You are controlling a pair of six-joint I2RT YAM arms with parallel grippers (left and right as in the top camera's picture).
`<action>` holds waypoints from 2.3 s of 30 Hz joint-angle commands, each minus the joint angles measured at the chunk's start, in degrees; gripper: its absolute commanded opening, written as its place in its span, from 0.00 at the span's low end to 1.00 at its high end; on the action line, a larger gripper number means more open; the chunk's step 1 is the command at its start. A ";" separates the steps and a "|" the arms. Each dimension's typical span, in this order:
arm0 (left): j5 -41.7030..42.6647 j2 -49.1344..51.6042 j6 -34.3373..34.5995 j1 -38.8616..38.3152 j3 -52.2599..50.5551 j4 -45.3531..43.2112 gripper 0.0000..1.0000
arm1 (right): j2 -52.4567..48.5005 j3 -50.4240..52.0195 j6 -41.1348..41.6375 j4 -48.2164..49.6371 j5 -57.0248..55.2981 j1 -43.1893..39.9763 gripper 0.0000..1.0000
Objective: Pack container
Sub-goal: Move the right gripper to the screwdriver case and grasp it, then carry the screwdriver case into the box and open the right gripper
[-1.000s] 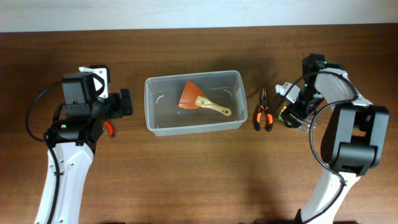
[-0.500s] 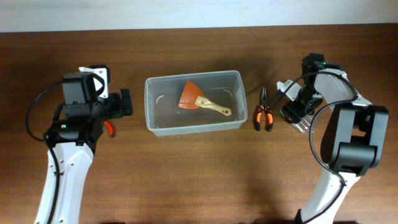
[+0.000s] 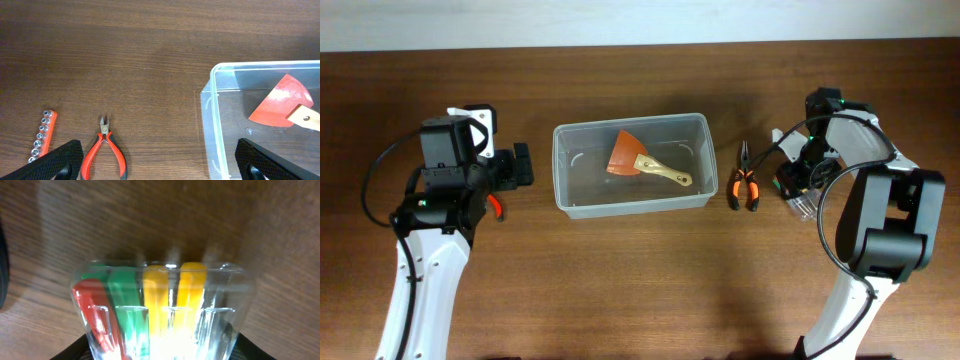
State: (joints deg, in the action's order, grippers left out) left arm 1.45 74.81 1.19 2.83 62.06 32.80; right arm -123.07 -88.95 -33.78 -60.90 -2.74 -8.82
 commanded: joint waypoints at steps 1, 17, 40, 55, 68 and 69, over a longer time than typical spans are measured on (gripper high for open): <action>-0.39 0.42 0.52 0.33 1.03 -0.15 0.99 | -0.59 -2.71 2.43 -1.75 -1.01 0.13 0.57; -0.39 0.42 0.52 0.33 1.03 -0.15 0.99 | -0.17 -41.13 11.87 -27.15 -0.26 6.64 0.50; -0.39 0.42 0.52 0.33 1.03 -0.15 0.99 | -6.67 -46.71 -3.69 -13.16 4.92 45.57 0.43; -0.39 0.42 0.52 0.33 1.03 -0.15 0.99 | -12.85 -37.79 -18.51 -1.79 4.48 47.98 0.75; -0.39 0.42 0.52 0.33 1.03 -0.09 0.99 | -9.38 -62.82 8.37 -17.27 -17.05 39.95 0.94; -0.39 0.42 0.52 0.33 1.03 -0.11 0.99 | -9.25 -63.89 10.93 -18.51 -17.03 38.60 0.95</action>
State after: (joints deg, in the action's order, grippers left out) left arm 1.48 74.81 1.19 2.83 62.15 32.82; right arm -136.03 -147.94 -34.24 -76.71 -15.20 35.53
